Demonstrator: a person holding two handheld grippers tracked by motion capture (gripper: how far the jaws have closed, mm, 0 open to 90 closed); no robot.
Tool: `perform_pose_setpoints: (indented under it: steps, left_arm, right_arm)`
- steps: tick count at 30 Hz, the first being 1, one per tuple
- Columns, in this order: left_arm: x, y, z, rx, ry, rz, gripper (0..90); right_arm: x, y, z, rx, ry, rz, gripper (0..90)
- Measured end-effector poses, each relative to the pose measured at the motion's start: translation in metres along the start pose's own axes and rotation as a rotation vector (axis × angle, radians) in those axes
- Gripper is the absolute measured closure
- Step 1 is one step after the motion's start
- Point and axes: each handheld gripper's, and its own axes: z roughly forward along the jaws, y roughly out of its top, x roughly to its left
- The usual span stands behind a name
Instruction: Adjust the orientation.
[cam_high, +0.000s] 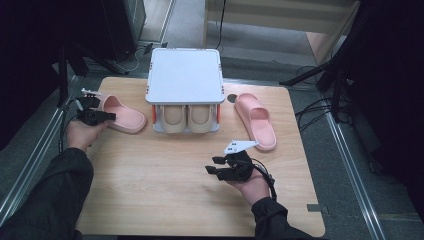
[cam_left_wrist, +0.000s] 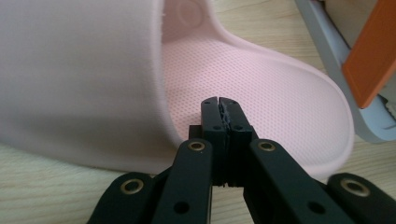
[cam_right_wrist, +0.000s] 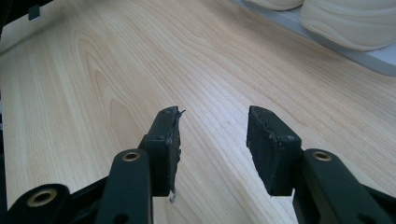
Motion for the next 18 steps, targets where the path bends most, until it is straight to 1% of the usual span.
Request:
perform_pose_setpoints:
  steps: [2,5,6,7,9,11,12,14,18]
  left_arm:
    - [0.000,0.000,-0.001,0.008,0.006,0.020,89.5]
    - [0.002,-0.002,-0.004,0.017,0.006,0.027,89.6]
    - [0.003,-0.003,-0.005,0.018,0.002,0.023,89.5]
    - [0.005,-0.004,-0.005,0.012,-0.006,0.010,89.5]
    - [0.008,-0.006,-0.008,0.023,-0.023,0.007,89.5]
    - [0.010,-0.008,-0.011,0.031,-0.018,0.024,89.5]
    - [0.010,-0.009,-0.012,0.031,-0.019,0.023,89.5]
    - [0.013,-0.011,-0.015,0.040,-0.015,0.031,89.5]
    - [0.019,-0.016,-0.020,0.043,-0.013,0.012,89.5]
  right_arm:
    - [-0.001,0.000,0.000,-0.002,-0.001,-0.003,55.0]
    - [-0.001,-0.001,0.000,-0.001,-0.003,-0.002,55.0]
    - [-0.001,-0.001,0.000,0.000,-0.003,0.000,55.0]
    - [-0.001,-0.001,0.000,0.000,-0.003,0.000,55.0]
    - [-0.001,-0.001,0.000,0.001,-0.003,0.000,55.0]
    - [-0.002,-0.001,0.001,0.002,0.010,0.013,55.0]
    - [-0.002,-0.001,0.002,0.003,0.014,0.019,54.9]
    - [-0.003,-0.001,0.003,0.004,0.013,0.014,55.0]
    - [-0.003,-0.001,0.003,0.008,0.011,0.020,55.0]
